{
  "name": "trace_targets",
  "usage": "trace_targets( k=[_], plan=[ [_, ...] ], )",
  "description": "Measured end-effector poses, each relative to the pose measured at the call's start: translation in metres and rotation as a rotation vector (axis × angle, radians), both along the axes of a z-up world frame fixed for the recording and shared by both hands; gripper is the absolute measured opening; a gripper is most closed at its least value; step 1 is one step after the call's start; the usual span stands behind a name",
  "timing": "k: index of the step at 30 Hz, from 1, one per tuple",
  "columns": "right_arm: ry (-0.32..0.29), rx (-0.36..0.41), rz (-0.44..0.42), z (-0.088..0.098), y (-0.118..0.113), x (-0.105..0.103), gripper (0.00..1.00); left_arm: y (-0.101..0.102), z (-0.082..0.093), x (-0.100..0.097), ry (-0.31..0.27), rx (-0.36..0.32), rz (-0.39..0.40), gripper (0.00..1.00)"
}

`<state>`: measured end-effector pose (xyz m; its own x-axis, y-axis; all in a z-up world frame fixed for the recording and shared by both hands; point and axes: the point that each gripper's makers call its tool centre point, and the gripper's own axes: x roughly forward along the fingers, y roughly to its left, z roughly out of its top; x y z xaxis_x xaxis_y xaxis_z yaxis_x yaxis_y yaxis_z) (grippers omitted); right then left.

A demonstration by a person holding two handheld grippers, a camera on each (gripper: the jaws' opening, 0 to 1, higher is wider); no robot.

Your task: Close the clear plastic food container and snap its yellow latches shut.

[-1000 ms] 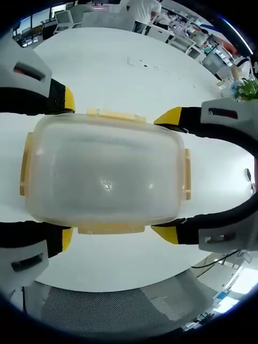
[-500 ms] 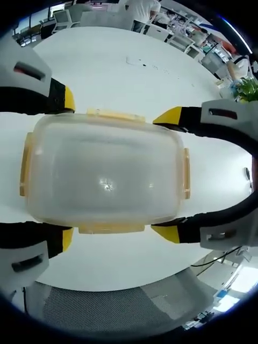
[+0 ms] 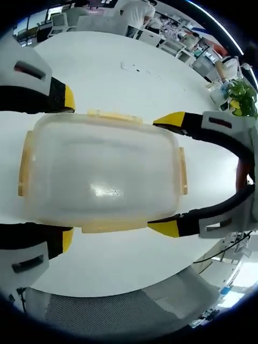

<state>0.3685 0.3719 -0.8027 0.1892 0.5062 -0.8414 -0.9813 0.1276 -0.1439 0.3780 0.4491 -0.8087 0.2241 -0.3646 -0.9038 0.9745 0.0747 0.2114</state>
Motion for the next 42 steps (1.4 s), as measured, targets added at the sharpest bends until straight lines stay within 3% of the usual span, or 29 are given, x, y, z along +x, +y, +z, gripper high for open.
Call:
trace_targets(
  k=[4,9,13,14,16,20,25,32,37,42],
  plan=[
    [-0.033,0.07,-0.064,0.006,0.002,0.003,0.79,-0.001,0.003,0.002,-0.029,-0.072,0.058,0.81],
    [-0.024,0.139,-0.145,0.006,0.001,-0.001,0.82,0.004,0.005,0.004,-0.041,-0.144,0.13,0.8],
    [-0.011,0.18,-0.203,0.002,0.0,-0.006,0.84,0.004,0.011,0.003,-0.051,-0.232,0.186,0.81],
    [-0.011,0.202,-0.225,0.004,0.001,-0.006,0.85,0.002,0.014,0.002,-0.051,-0.286,0.211,0.82],
    [-0.013,0.215,-0.244,0.005,0.0,-0.007,0.85,0.003,0.014,0.0,-0.025,-0.338,0.274,0.84],
    [-0.014,0.247,-0.308,0.003,-0.005,-0.005,0.86,0.009,0.011,-0.005,-0.054,-0.361,0.305,0.85],
    [0.02,0.324,-0.408,0.0,-0.008,-0.007,0.89,0.01,0.011,-0.006,-0.016,-0.458,0.433,0.86],
    [0.027,0.354,-0.432,-0.001,-0.009,-0.014,0.93,0.013,0.004,-0.014,-0.003,-0.478,0.465,0.85],
    [0.055,0.414,-0.448,0.002,0.0,-0.021,0.98,0.009,0.011,-0.012,0.019,-0.576,0.548,0.9],
    [0.053,0.445,-0.464,0.004,0.002,-0.021,1.0,0.012,0.009,-0.016,0.016,-0.567,0.553,0.93]
  ],
)
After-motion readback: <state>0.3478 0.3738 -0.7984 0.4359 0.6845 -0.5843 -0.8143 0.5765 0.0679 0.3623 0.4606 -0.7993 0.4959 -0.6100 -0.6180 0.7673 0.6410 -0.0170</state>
